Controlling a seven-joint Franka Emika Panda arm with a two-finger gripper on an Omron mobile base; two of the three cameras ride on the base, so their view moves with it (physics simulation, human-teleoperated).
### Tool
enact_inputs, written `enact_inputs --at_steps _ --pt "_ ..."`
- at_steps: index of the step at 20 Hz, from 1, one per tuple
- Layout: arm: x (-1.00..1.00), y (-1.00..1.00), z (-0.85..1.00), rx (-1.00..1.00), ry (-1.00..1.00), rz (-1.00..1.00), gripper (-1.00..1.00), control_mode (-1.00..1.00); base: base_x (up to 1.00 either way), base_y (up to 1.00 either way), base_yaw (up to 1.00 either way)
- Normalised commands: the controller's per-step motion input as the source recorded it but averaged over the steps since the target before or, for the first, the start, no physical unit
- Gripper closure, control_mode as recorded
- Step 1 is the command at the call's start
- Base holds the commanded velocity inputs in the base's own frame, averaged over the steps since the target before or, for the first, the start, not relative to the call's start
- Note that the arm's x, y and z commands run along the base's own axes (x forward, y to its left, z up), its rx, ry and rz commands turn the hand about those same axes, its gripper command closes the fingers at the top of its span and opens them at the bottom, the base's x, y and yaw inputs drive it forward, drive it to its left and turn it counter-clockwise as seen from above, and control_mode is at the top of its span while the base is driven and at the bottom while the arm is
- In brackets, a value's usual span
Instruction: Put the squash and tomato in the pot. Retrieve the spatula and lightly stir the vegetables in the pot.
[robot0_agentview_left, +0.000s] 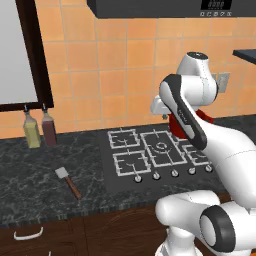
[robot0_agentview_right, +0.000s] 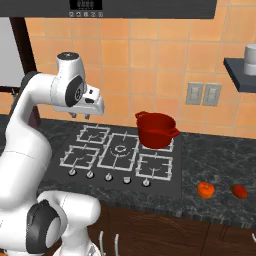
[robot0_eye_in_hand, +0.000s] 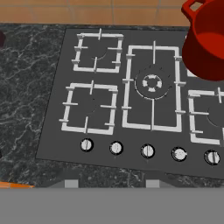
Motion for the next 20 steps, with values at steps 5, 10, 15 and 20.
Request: enact_inputs --at_steps 5,10,15,20 --pt "0.00 0.00 0.00 0.00 0.00 0.00 -1.00 1.00 -0.05 -0.11 0.00" --pt "0.00 0.00 0.00 0.00 0.00 0.00 -1.00 1.00 -0.07 -0.58 0.00" --pt "0.00 0.00 0.00 0.00 0.00 0.00 -1.00 1.00 0.00 -0.48 0.00" --pt "0.00 0.00 0.00 0.00 0.00 0.00 -1.00 1.00 0.00 -0.51 0.00"
